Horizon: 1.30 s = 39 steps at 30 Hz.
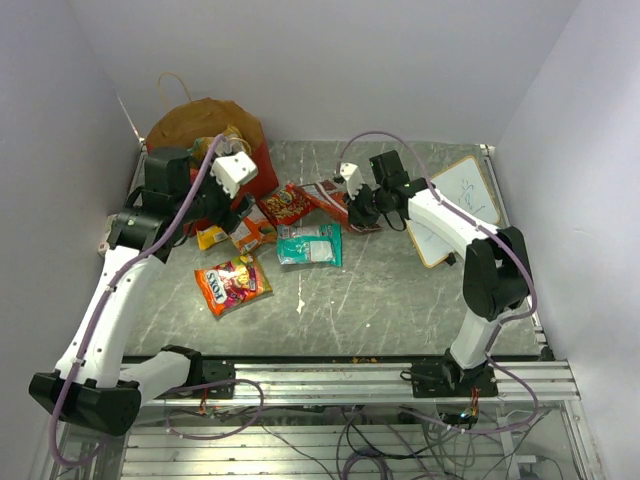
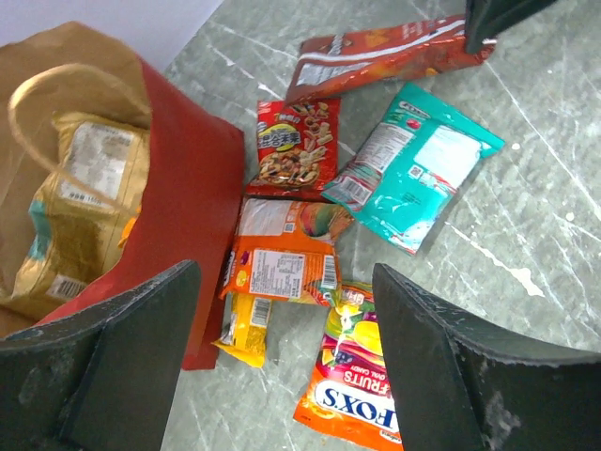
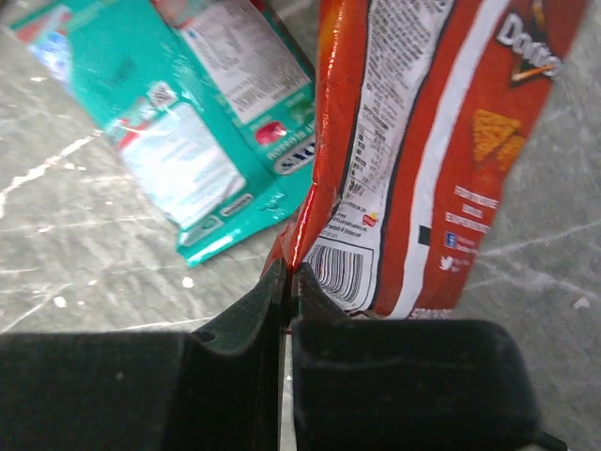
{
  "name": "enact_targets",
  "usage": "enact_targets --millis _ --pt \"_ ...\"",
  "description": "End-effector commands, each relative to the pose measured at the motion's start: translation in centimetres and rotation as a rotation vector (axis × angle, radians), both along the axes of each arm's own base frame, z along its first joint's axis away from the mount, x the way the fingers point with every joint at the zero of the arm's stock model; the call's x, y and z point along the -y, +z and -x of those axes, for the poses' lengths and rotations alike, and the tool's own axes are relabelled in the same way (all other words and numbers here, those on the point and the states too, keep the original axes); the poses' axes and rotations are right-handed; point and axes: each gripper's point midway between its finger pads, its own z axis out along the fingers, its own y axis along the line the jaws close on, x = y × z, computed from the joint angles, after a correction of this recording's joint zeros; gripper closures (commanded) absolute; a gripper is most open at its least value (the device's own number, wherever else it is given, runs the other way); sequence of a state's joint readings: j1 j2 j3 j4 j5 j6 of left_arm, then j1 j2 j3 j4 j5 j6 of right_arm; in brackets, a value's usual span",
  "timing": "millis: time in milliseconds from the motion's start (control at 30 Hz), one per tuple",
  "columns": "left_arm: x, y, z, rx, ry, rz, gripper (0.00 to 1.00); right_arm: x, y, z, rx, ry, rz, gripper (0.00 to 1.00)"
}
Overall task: Place the snacks into the paper bag
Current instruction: Pick up the snack from the center of the board.
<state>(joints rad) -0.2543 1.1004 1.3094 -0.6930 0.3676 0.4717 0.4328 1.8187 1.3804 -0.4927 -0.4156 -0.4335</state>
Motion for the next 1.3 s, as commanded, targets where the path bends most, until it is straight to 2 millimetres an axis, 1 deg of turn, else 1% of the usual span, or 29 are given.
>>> enact_targets --millis 0,100,200,400,500,567,733,867,933,1033,1100,1267 --pt "2.4 -1.4 1.0 0.009 -0.162 -0.046 0.17 -1.6 5.2 1.3 0.036 0.077 -0.132 1.0" --pt "3.6 -2.3 1.6 0.015 -0.24 -0.085 0.17 -2.0 6.8 2.4 0.038 0.125 -0.173 1.0" --pt "4.9 -2.8 2.2 0.024 -0.311 -0.111 0.17 -2.4 8.4 3.7 0.038 0.171 -0.212 1.0" --pt "7.8 -3.0 3.3 0.043 -0.449 -0.152 0.17 -3.0 11.0 6.5 0.026 0.287 -0.285 1.0" --pt "9.1 -2.7 3.7 0.099 -0.523 -0.186 0.15 -3.2 11.6 7.8 0.01 0.337 -0.307 1.0" --pt "9.5 -2.7 3.7 0.127 -0.559 -0.211 0.14 -3.2 12.2 8.6 0.007 0.361 -0.328 1.0" --pt "10.8 -3.8 3.8 0.114 -0.613 -0.238 0.12 -3.5 13.6 10.5 0.005 0.409 -0.392 1.0" --pt "12.2 -6.1 4.8 0.057 -0.663 -0.23 0.11 -3.5 13.7 11.7 -0.01 0.427 -0.42 1.0" --pt "12.7 -7.0 4.9 0.047 -0.667 -0.235 0.08 -3.6 13.6 12.3 -0.021 0.442 -0.428 1.0" --pt "13.1 -7.5 4.3 0.069 -0.654 -0.253 0.06 -3.6 13.1 13.0 -0.041 0.463 -0.435 1.0" --pt "13.3 -7.4 3.9 0.082 -0.65 -0.256 0.05 -3.5 12.8 13.3 -0.055 0.473 -0.437 1.0" --pt "13.7 -8.0 4.0 0.069 -0.685 -0.268 0.06 -3.6 12.5 14.0 -0.068 0.49 -0.446 1.0"
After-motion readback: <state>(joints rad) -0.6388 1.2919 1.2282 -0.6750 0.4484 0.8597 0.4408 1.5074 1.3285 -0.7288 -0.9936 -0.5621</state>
